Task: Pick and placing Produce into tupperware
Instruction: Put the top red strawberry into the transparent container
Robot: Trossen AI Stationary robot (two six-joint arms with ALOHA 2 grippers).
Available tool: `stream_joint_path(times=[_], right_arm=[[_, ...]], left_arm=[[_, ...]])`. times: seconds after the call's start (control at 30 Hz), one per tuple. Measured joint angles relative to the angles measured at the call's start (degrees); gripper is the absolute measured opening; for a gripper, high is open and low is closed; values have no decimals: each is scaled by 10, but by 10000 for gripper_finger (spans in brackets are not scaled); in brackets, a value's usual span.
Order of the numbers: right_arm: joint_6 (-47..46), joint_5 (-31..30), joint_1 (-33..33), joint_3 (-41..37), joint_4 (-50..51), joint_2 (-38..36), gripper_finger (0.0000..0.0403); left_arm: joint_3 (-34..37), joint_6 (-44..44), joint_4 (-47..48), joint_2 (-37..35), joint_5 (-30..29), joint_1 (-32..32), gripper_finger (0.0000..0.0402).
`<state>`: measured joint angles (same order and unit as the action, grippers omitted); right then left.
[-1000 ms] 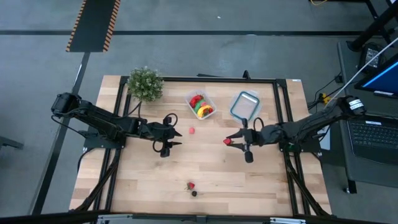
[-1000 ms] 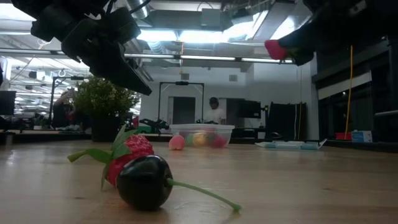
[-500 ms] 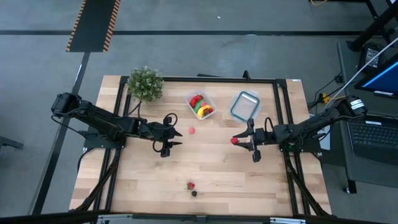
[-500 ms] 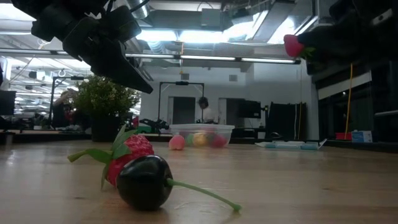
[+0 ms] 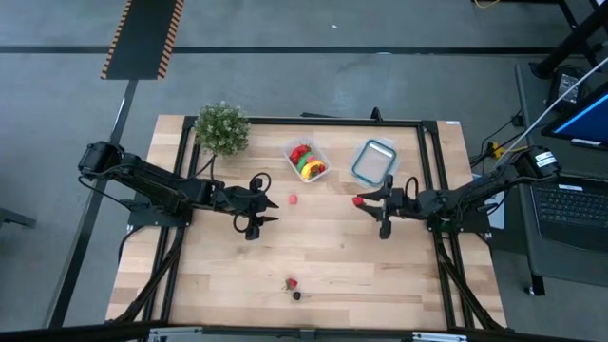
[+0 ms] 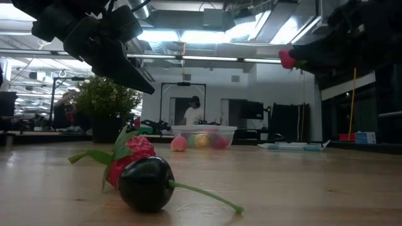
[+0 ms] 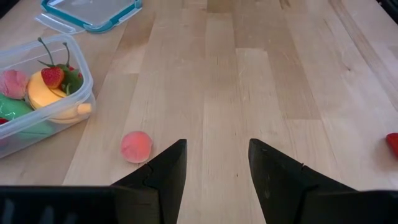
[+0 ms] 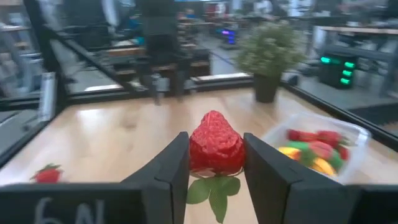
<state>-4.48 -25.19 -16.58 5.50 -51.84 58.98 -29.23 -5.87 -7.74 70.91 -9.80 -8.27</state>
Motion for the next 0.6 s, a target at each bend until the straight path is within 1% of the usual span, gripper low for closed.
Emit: stream_joint_path(times=[0.13,0.27,0.37,0.5,0.6], right_arm=[[-14,-56,0,0,4,6,127],[-30,-88,0,2,17,12,127],[-45,-103,0,19,69,18,127],[-56,-103,5,65,164,28,127],[-65,-103,21,93,222,43,127]], left_arm=[[0,0,0,0,0,0,165],[0,0,0,0,0,0,165],[0,0,0,0,0,0,165],[0,0,0,0,-1,0,165],[0,4,0,0,-12,0,165]])
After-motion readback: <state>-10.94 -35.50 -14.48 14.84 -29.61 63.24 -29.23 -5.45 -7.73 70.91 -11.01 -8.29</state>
